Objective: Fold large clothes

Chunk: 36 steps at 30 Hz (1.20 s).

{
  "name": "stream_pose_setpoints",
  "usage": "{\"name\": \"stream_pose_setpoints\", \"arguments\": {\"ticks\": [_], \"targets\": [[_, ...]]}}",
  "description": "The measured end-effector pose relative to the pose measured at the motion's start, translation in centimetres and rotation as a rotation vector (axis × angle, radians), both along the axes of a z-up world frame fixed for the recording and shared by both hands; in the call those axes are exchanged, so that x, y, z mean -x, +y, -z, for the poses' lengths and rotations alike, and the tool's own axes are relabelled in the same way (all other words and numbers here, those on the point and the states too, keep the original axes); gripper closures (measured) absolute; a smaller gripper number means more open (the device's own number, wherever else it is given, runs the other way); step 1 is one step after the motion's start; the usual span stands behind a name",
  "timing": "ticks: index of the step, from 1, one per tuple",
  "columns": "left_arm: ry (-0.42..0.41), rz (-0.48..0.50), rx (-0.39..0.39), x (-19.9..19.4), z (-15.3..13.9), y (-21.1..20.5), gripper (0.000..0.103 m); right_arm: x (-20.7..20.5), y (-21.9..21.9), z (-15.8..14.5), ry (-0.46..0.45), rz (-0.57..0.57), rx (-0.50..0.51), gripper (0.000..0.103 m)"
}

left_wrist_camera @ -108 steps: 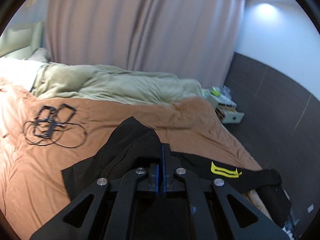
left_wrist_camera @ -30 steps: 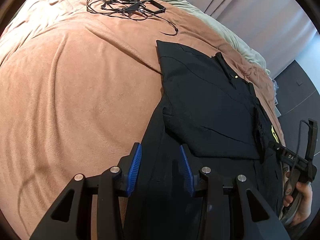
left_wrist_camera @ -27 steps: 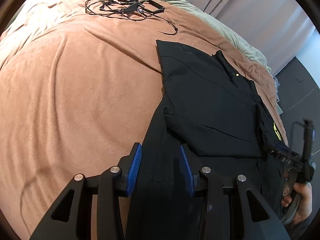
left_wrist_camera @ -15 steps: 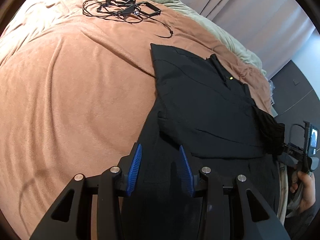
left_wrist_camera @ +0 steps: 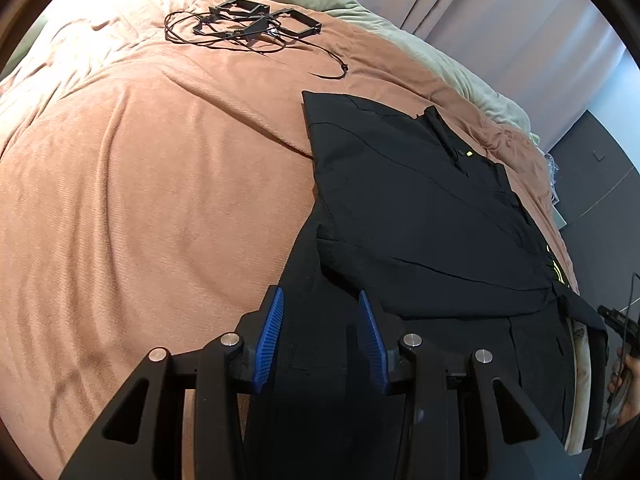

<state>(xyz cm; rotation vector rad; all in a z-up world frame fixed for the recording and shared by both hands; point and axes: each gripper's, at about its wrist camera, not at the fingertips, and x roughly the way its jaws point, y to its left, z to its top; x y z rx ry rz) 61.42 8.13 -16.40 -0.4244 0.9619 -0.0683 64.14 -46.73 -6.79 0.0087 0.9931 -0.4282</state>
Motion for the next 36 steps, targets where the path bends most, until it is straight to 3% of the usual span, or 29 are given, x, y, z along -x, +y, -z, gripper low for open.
{"name": "stream_pose_setpoints", "arguments": {"ticks": [12,14,16,17,25,33,36], "targets": [[-0.118,0.095,-0.013,0.5,-4.0,-5.1,0.062,6.8,-12.0,-2.8,-0.133,0.180,-0.157,0.042],[-0.123,0.115,-0.007,0.3,-4.3,-6.2,0.047,7.5,-13.4,-3.0,-0.151,0.204,-0.178,0.042],[-0.128,0.134,-0.018,0.3,-4.6,-7.7,0.016,8.3,-14.7,-3.1,-0.169,0.230,-0.192,0.042],[-0.143,0.144,-0.033,0.5,-4.8,-8.5,0.013,8.8,-15.5,-3.1,-0.178,0.245,-0.203,0.042],[-0.132,0.180,-0.054,0.4,-4.2,-10.6,0.013,10.5,-20.8,-1.8,-0.236,0.344,-0.294,0.042],[-0.122,0.115,-0.047,1.0,-3.7,-8.4,0.013,9.5,-23.4,1.9,-0.332,0.423,-0.479,0.042],[-0.137,0.081,-0.068,1.5,-3.8,-7.3,0.013,9.7,-25.0,3.5,-0.393,0.505,-0.548,0.042]]}}
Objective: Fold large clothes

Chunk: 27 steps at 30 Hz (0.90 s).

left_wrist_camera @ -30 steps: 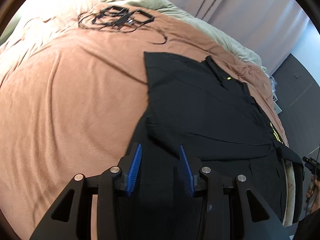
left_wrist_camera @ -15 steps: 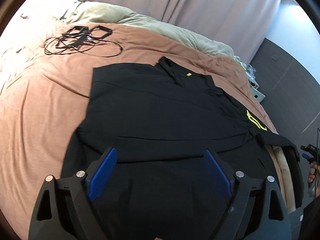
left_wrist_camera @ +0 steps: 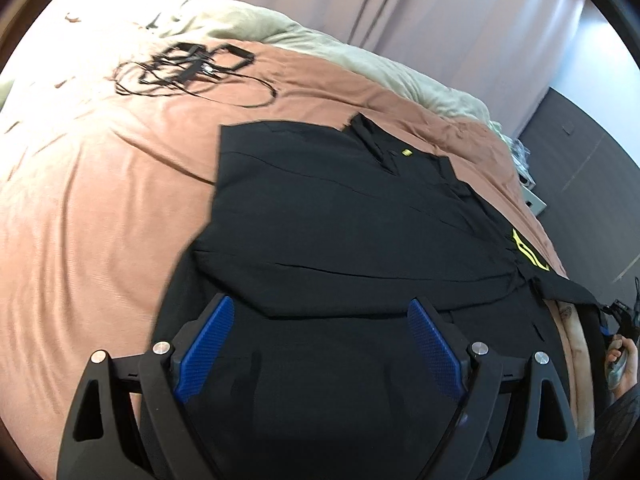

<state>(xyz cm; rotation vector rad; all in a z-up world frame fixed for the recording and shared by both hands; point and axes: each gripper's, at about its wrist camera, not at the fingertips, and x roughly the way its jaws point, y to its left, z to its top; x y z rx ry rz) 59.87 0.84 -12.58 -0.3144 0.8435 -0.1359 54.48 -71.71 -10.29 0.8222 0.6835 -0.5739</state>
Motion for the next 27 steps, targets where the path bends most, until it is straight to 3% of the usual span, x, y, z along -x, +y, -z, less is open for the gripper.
{"name": "stream_pose_setpoints", "arguments": {"ticks": [3,4,5,7,10,16,21,27], "targets": [[-0.013,-0.013,-0.042,0.5,-0.1,0.7,0.013,0.4,-1.5,1.1,-0.047,0.082,-0.036,0.047],[-0.015,-0.015,-0.048,0.6,0.0,0.8,0.013,0.5,-1.8,1.4,-0.056,0.104,-0.045,0.059],[-0.017,-0.019,-0.052,0.6,0.0,0.8,0.013,0.6,-2.1,1.6,-0.067,0.118,-0.051,0.079],[-0.012,-0.024,-0.051,0.6,0.2,0.9,0.013,0.6,-2.3,1.4,-0.091,0.117,-0.043,0.096],[-0.010,-0.027,-0.041,0.5,0.1,0.6,0.013,0.1,-1.5,-0.7,-0.100,0.092,0.044,0.099],[-0.034,-0.013,-0.024,0.5,-0.6,-0.1,0.013,-2.3,2.0,-8.3,-0.168,-0.048,0.196,0.100],[-0.041,-0.017,-0.004,0.7,-1.2,0.9,0.013,-5.2,7.1,-14.6,-0.211,-0.179,0.302,0.100],[-0.054,-0.038,0.028,1.2,-2.1,2.7,0.013,-7.9,14.2,-19.3,-0.246,-0.305,0.371,0.100]]}}
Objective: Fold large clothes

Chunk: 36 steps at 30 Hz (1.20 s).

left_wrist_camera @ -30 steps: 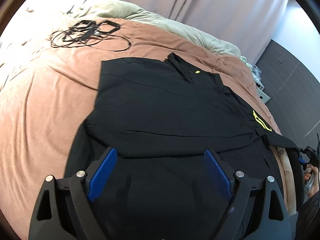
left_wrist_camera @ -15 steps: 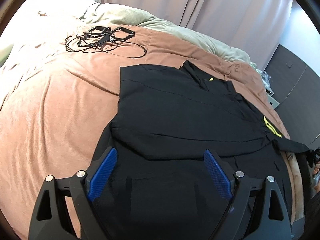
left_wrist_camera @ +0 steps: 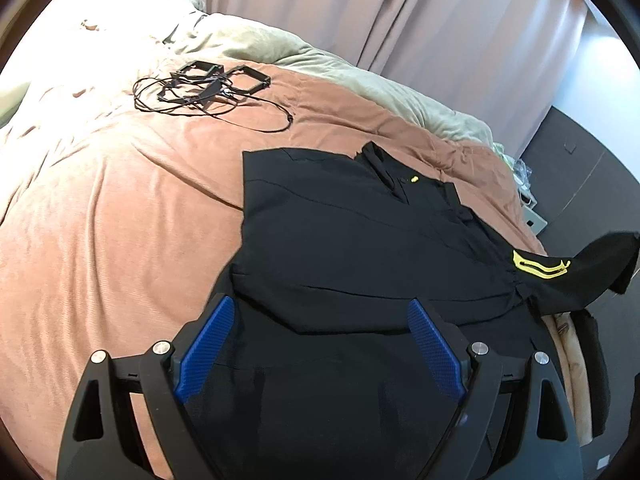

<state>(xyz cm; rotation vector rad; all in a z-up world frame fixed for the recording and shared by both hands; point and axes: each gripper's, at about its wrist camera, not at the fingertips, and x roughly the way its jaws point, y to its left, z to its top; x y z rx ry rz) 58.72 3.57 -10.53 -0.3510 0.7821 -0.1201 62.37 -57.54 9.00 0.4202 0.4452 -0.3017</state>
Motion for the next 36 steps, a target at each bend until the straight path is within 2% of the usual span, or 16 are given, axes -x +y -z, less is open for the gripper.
{"name": "stream_pose_setpoints", "arguments": {"ticks": [3,8,13,17,24,28,30,31,32,33,34,35,36], "targets": [[-0.016,-0.004,0.002,0.3,-0.6,0.6,0.013,-1.6,4.6,-1.7,-0.011,-0.081,0.023,0.100],[-0.026,-0.018,-0.013,0.7,-1.0,2.1,0.013,-3.4,11.8,-3.0,0.003,-0.200,0.064,0.100],[-0.035,-0.056,0.038,1.3,-1.5,4.6,0.013,-4.7,18.5,-2.9,0.019,-0.316,0.103,0.100],[-0.046,-0.086,0.069,1.7,-1.8,6.2,0.013,-6.3,24.2,-1.6,0.048,-0.405,0.132,0.100],[-0.058,-0.116,0.090,2.0,-2.0,7.8,0.013,-8.0,33.0,4.0,0.120,-0.496,0.163,0.100],[-0.072,-0.149,0.084,2.3,-2.2,8.9,0.013,-10.0,36.8,9.6,0.208,-0.530,0.137,0.100],[-0.065,-0.164,0.096,2.3,-2.0,9.5,0.013,-10.7,38.8,12.8,0.286,-0.555,0.127,0.097],[-0.061,-0.170,0.099,2.3,-1.9,9.8,0.013,-11.0,39.6,14.4,0.336,-0.571,0.109,0.091],[-0.056,-0.176,0.100,2.3,-1.8,10.1,0.013,-11.3,40.3,16.0,0.393,-0.606,0.069,0.075],[-0.050,-0.183,0.105,2.3,-1.6,10.4,0.013,-11.4,40.8,17.2,0.421,-0.645,0.022,0.064],[-0.047,-0.188,0.110,2.3,-1.6,10.6,0.013,-11.3,40.7,17.8,0.429,-0.671,-0.008,0.047],[-0.046,-0.192,0.115,2.2,-1.5,10.9,0.013,-11.0,40.7,18.1,0.430,-0.681,-0.019,0.039],[-0.045,-0.199,0.120,2.2,-1.4,11.0,0.013,-10.7,40.4,18.2,0.429,-0.685,-0.024,0.039]]}}
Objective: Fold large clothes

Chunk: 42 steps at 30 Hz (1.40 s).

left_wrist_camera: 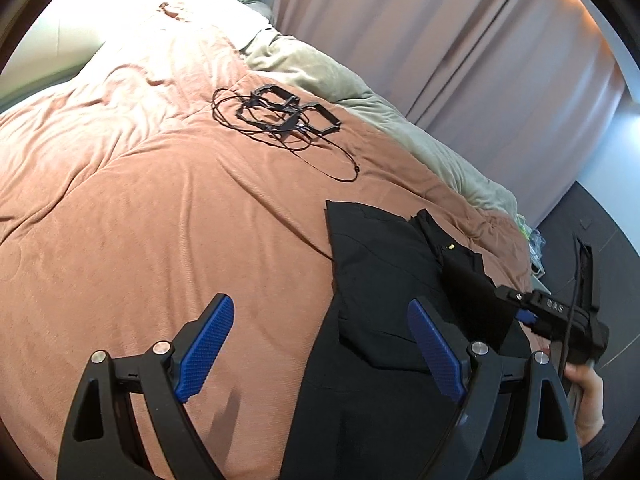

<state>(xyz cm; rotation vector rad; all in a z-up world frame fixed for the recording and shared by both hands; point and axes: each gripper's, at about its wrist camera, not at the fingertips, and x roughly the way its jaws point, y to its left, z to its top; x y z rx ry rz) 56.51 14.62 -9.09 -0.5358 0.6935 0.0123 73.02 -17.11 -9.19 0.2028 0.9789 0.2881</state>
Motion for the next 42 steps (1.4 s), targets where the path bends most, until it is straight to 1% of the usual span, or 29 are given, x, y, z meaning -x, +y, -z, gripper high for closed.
{"name": "stream_pose_setpoints", "arguments": {"ticks": [3,5,7,8,10,12,13,14,15,16,17,19,21,22,23,25,28,30,34,37,39,40,42], "targets": [[0.008,-0.015,0.009,-0.1,0.3,0.3,0.013,0.5,-1.6,-0.5,0.016,0.019,-0.041,0.038],[0.017,-0.024,0.011,-0.2,0.5,0.4,0.013,0.5,-3.4,-1.0,0.021,0.059,-0.079,0.038],[0.034,-0.048,-0.022,-0.3,0.7,0.3,0.013,0.5,-4.9,-1.3,0.021,0.108,-0.058,0.038],[0.040,-0.053,-0.025,-0.3,0.8,0.4,0.013,0.4,-5.9,-1.2,0.027,0.138,-0.034,0.038],[0.048,-0.054,-0.004,-0.3,1.1,0.6,0.013,0.0,-6.9,-0.2,0.060,0.146,-0.029,0.038],[0.052,-0.054,-0.006,-0.4,1.1,0.7,0.013,-0.1,-7.6,0.9,0.078,0.173,-0.032,0.038],[0.054,-0.052,-0.014,-0.5,1.1,0.7,0.013,0.0,-7.8,1.1,0.078,0.171,-0.048,0.038],[0.055,-0.049,-0.019,-0.6,1.1,0.7,0.013,0.1,-7.5,1.2,0.072,0.128,-0.091,0.038],[0.054,-0.047,-0.016,-0.6,1.1,0.7,0.013,0.4,-6.8,1.3,0.074,0.057,-0.146,0.038],[0.054,-0.045,-0.011,-0.6,1.1,0.7,0.013,0.3,-6.3,1.2,0.082,0.020,-0.174,0.038],[0.056,-0.043,-0.005,-0.7,1.2,0.8,0.013,0.7,-5.2,1.2,0.096,-0.042,-0.211,0.038],[0.062,-0.046,0.000,-0.8,1.4,0.9,0.013,1.3,-3.9,0.7,0.095,-0.100,-0.212,0.038],[0.064,-0.047,0.007,-0.8,1.5,0.8,0.013,1.8,-3.5,0.0,0.072,-0.112,-0.200,0.034],[0.063,-0.045,0.009,-0.8,1.5,0.8,0.013,1.9,-3.9,-0.2,0.066,-0.096,-0.226,0.028],[0.061,-0.043,0.008,-0.8,1.4,0.7,0.013,1.9,-4.5,-0.3,0.063,-0.077,-0.239,0.026],[0.057,-0.043,0.003,-0.6,1.3,0.7,0.013,1.7,-5.8,-0.3,0.058,-0.024,-0.243,0.026],[0.053,-0.044,0.009,-0.6,1.3,0.9,0.013,1.2,-7.6,1.3,0.090,0.075,-0.159,0.026],[0.053,-0.049,0.016,-0.5,1.3,1.1,0.013,0.6,-8.5,3.8,0.150,0.134,-0.125,0.026],[0.058,-0.055,0.026,-0.6,1.5,1.4,0.013,-0.9,-8.7,8.0,0.205,0.158,-0.104,0.026],[0.062,-0.052,0.026,-0.7,1.6,1.7,0.013,-2.2,-8.2,9.9,0.218,0.179,-0.090,0.026],[0.064,-0.059,0.029,-0.7,1.7,2.0,0.013,-3.1,-7.2,9.6,0.204,0.169,-0.084,0.027],[0.066,-0.063,0.031,-0.7,1.7,2.1,0.013,-3.5,-6.4,9.5,0.207,0.142,-0.111,0.033],[0.070,-0.069,0.040,-0.8,1.9,2.4,0.013,-3.5,-4.9,8.4,0.201,0.101,-0.134,0.035]]}}
